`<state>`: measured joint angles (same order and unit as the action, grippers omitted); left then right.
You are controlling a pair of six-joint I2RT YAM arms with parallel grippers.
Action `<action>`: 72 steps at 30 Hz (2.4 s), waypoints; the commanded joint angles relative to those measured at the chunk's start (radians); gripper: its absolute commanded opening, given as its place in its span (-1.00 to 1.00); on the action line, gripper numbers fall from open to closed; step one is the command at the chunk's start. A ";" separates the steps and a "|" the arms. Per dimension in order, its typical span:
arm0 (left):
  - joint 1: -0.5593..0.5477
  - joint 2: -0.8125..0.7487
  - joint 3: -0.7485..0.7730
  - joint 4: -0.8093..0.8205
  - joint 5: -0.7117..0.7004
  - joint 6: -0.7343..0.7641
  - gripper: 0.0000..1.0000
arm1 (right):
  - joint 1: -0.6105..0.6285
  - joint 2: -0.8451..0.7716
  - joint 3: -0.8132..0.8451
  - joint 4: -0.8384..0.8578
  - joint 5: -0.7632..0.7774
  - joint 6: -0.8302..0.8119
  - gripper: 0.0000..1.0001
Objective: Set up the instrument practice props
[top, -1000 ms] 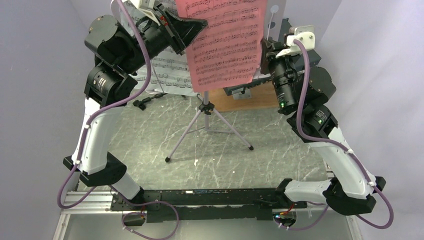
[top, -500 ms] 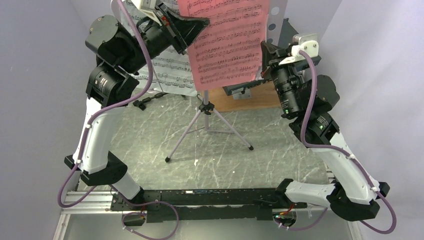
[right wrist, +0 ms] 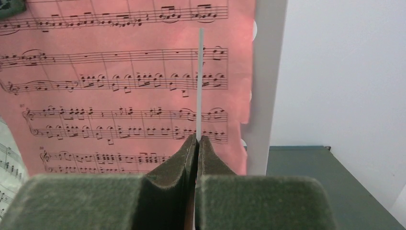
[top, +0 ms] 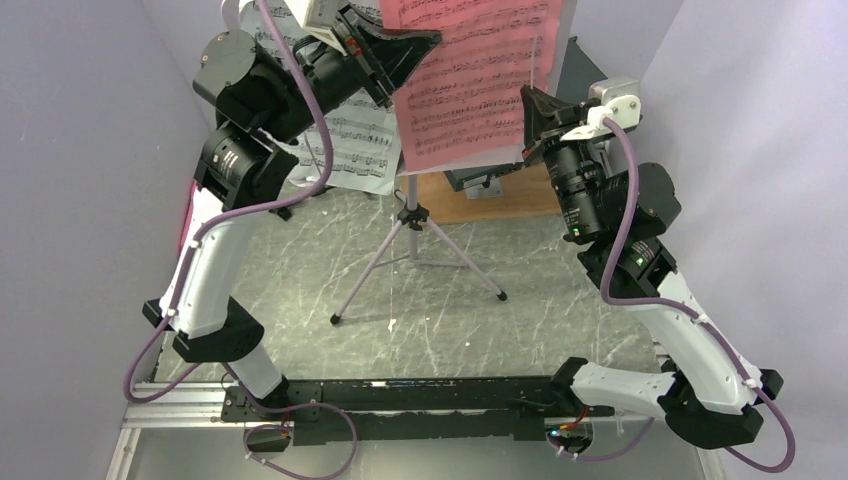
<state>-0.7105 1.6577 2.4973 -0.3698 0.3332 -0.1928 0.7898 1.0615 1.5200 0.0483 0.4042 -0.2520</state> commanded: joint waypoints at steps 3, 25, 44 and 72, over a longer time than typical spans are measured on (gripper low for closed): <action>-0.029 0.045 0.051 0.080 -0.005 0.039 -1.00 | -0.006 -0.033 -0.014 0.054 -0.026 -0.016 -1.00; -0.039 -0.025 -0.040 0.087 -0.033 0.013 0.05 | -0.006 -0.082 -0.035 -0.003 -0.065 0.061 -0.38; -0.039 -0.536 -0.371 -0.341 -0.245 -0.071 0.99 | -0.007 -0.103 0.115 -0.323 -0.379 0.420 0.31; -0.039 -0.932 -0.910 -0.344 -0.597 -0.303 0.47 | 0.078 0.194 0.022 -0.006 -0.378 0.838 0.04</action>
<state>-0.7506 0.7315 1.5986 -0.8562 -0.4065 -0.4595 0.8494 1.2621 1.5452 -0.0456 -0.0723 0.6140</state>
